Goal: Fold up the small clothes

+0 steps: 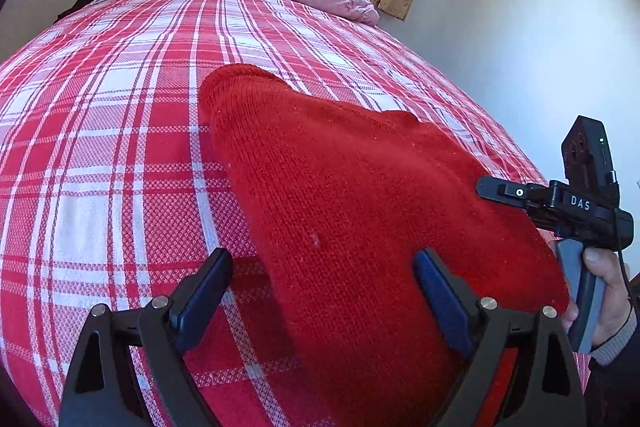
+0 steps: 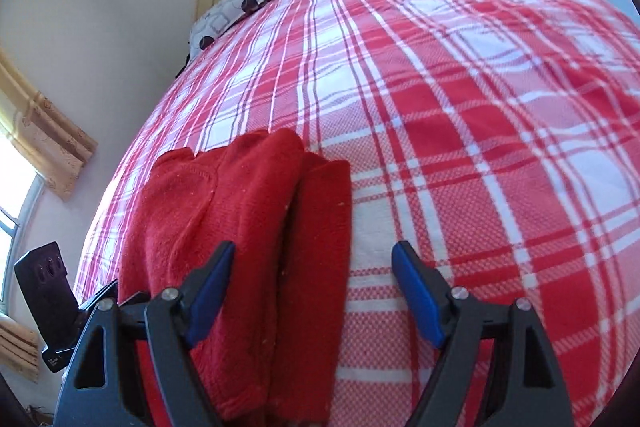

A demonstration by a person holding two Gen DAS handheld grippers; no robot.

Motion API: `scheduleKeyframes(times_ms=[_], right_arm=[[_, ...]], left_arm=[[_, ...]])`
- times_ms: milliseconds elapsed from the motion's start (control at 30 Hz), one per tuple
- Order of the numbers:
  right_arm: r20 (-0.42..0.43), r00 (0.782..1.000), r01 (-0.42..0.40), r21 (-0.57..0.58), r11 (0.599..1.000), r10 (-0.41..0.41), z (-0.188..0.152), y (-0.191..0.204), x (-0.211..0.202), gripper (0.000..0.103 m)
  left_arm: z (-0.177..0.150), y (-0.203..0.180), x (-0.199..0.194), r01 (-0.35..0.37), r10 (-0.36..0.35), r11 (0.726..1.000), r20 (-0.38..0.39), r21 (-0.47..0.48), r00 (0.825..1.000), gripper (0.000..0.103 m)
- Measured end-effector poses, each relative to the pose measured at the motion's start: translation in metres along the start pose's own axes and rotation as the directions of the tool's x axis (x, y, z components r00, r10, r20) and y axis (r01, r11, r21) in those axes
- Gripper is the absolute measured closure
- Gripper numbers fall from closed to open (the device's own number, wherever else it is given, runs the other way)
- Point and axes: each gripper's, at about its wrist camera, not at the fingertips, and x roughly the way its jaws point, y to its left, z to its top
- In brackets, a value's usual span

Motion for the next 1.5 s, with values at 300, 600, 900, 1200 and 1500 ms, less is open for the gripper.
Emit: scheduleKeyframes(times_ms=[300,600,900,1200,1500], right_arm=[[-0.031,0.999,-0.047,-0.062,0.997,0.045,-0.001,0.011,0.015,0.035],[-0.010,0.997,-0.075,-0.036,0.997,0.075,-0.002,0.007,0.024,0.039],[0.005,0.983,-0.182,-0.009,0.983,0.182,-0.009,-0.002,0.022,0.058],[0.026,0.987,-0.156,-0.046,0.987,0.157,-0.011,0.005,0.018,0.065],[0.135,0.985,-0.089,-0.132,0.987,0.107,-0.019,0.037,-0.016,0.076]], left_arm=[[0.005,-0.001,0.006,-0.004,0.004,1.000,-0.011,0.001,1.000,0.008],[0.006,0.002,0.011,0.014,-0.014,1.000,-0.025,-0.019,1.000,0.002],[0.008,0.005,0.012,0.041,-0.042,0.999,-0.032,-0.033,0.999,0.002],[0.010,0.004,0.011,0.068,-0.069,0.997,-0.032,-0.019,0.997,0.009],[0.004,-0.010,-0.026,0.089,-0.089,0.996,0.049,-0.012,0.995,0.066]])
